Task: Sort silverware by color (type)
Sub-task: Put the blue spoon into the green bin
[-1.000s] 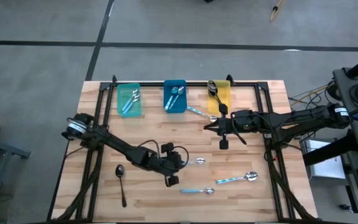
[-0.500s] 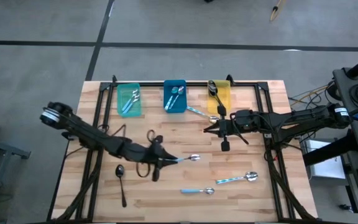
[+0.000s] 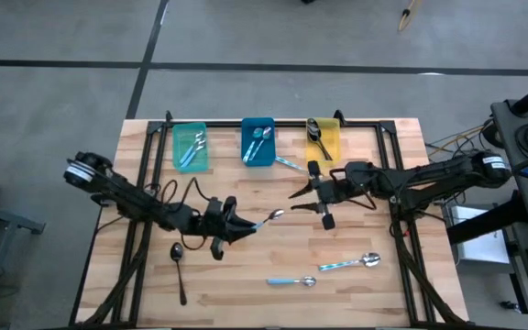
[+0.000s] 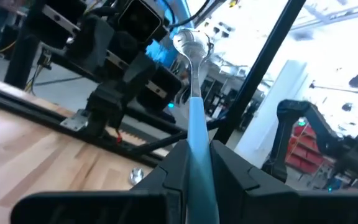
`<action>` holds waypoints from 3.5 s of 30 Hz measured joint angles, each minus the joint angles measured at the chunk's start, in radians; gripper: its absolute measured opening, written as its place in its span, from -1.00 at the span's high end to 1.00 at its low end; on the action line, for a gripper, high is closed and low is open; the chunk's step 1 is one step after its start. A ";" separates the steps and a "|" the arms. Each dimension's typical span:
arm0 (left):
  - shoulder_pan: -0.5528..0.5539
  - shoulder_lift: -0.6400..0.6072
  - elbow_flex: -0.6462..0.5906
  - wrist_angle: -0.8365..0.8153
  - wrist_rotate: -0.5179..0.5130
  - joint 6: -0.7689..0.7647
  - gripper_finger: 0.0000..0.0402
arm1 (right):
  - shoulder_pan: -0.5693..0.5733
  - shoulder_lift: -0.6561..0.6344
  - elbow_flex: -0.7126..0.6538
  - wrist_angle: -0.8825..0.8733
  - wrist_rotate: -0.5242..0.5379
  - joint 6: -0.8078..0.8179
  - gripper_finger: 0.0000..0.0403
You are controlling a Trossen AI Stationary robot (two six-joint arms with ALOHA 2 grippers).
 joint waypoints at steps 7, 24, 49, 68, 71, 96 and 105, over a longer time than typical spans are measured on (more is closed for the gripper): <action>0.000 0.120 0.028 0.124 0.030 0.003 0.85 | 0.000 0.142 0.000 0.302 -0.188 -0.034 0.10; 0.014 0.348 0.066 0.369 0.044 -0.026 0.85 | 0.011 0.230 0.042 0.457 -0.369 -0.033 0.05; 0.027 0.353 0.053 0.368 0.071 -0.051 0.99 | -0.029 0.110 0.041 0.169 -0.357 -0.040 0.81; 0.028 0.348 0.034 -0.025 -0.031 -0.297 1.00 | -0.029 0.069 0.041 0.001 -0.135 -0.060 0.95; 0.028 0.344 0.087 -0.226 0.018 -0.330 1.00 | -0.029 0.069 0.041 -0.013 -0.121 -0.066 0.95; 0.023 0.333 0.673 -1.673 0.174 0.443 1.00 | -0.029 0.063 0.041 -0.055 -0.117 -0.050 0.95; 0.066 0.337 0.662 -1.599 0.182 0.685 0.83 | -0.029 0.062 0.041 -0.091 -0.117 -0.048 0.95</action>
